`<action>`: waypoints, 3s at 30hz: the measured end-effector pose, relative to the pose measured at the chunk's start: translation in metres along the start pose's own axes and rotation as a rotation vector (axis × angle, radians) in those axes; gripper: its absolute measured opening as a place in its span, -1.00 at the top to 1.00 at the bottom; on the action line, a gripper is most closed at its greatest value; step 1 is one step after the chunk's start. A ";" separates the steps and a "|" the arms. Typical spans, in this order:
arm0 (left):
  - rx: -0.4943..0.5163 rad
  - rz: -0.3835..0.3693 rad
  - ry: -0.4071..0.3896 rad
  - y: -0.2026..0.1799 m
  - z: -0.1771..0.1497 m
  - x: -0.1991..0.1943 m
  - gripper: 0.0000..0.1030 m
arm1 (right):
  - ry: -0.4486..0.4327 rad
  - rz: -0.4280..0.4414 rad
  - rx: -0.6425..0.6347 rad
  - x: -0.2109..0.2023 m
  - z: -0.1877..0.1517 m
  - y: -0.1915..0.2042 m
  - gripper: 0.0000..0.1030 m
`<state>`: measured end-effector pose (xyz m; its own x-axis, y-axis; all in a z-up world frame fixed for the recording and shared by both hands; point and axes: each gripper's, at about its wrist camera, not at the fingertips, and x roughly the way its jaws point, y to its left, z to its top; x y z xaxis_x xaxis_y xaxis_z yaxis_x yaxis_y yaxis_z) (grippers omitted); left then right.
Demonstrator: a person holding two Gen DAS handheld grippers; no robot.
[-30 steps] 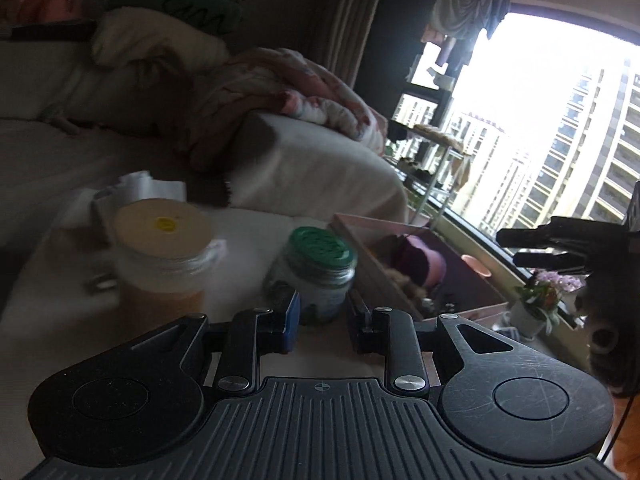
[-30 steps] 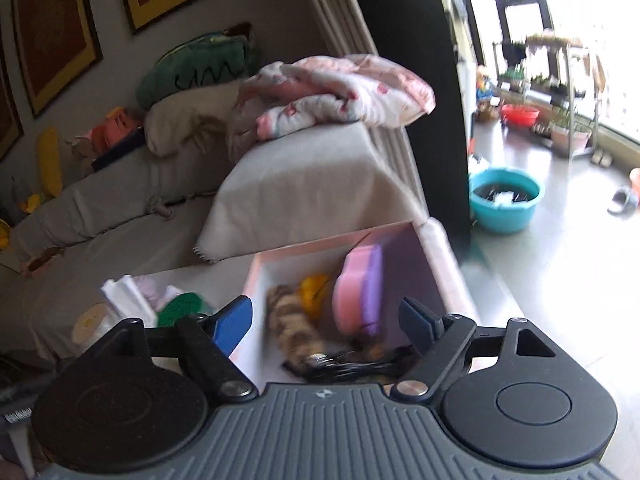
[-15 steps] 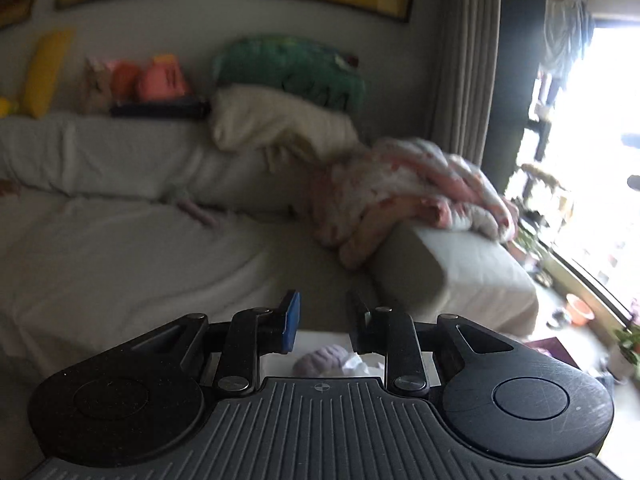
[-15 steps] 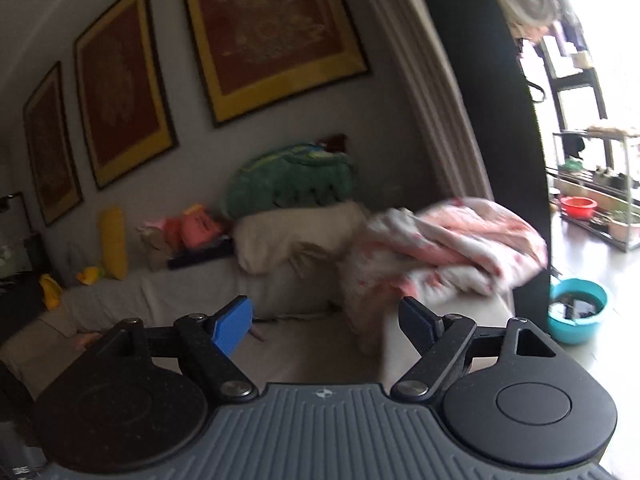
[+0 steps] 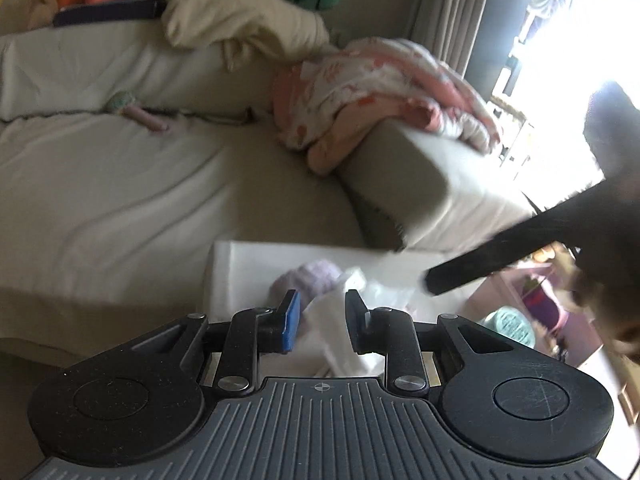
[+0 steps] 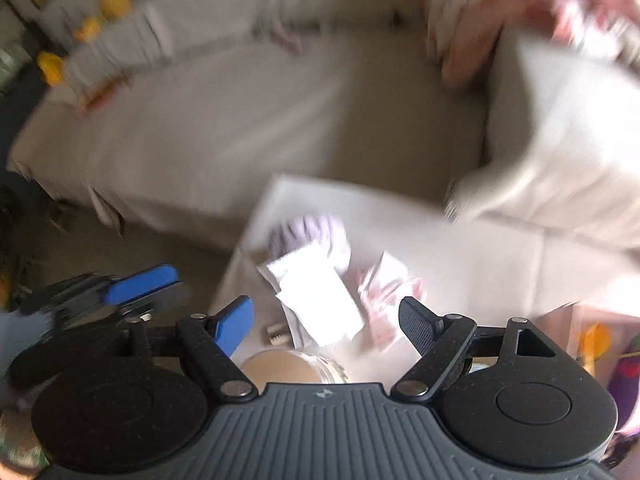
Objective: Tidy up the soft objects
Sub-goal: 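Grasp the lavender fuzzy scrunchie with the left gripper while the right grasps white tissue, then carry the scrunchie and the tissue over the pink box with both grippers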
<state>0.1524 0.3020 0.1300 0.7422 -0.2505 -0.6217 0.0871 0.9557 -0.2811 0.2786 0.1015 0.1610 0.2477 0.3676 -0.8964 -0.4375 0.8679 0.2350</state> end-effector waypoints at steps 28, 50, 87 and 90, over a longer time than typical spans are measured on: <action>0.613 0.008 0.197 -0.036 -0.003 0.148 0.36 | -0.149 0.029 -0.036 -0.081 -0.016 -0.050 0.93; 0.046 -0.058 0.054 0.001 0.052 0.081 0.60 | -0.240 0.051 -0.049 -0.132 -0.063 -0.057 0.93; 0.122 -0.385 0.059 -0.261 0.012 0.091 0.33 | -0.265 -0.048 0.284 -0.079 -0.149 -0.256 0.93; 0.106 -0.381 0.031 -0.248 0.012 0.072 0.33 | -0.162 -0.092 0.328 -0.050 -0.147 -0.268 0.97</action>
<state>0.1922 0.0487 0.1639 0.6232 -0.5932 -0.5097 0.4216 0.8037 -0.4198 0.2560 -0.1989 0.0878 0.4179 0.3081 -0.8546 -0.1137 0.9511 0.2873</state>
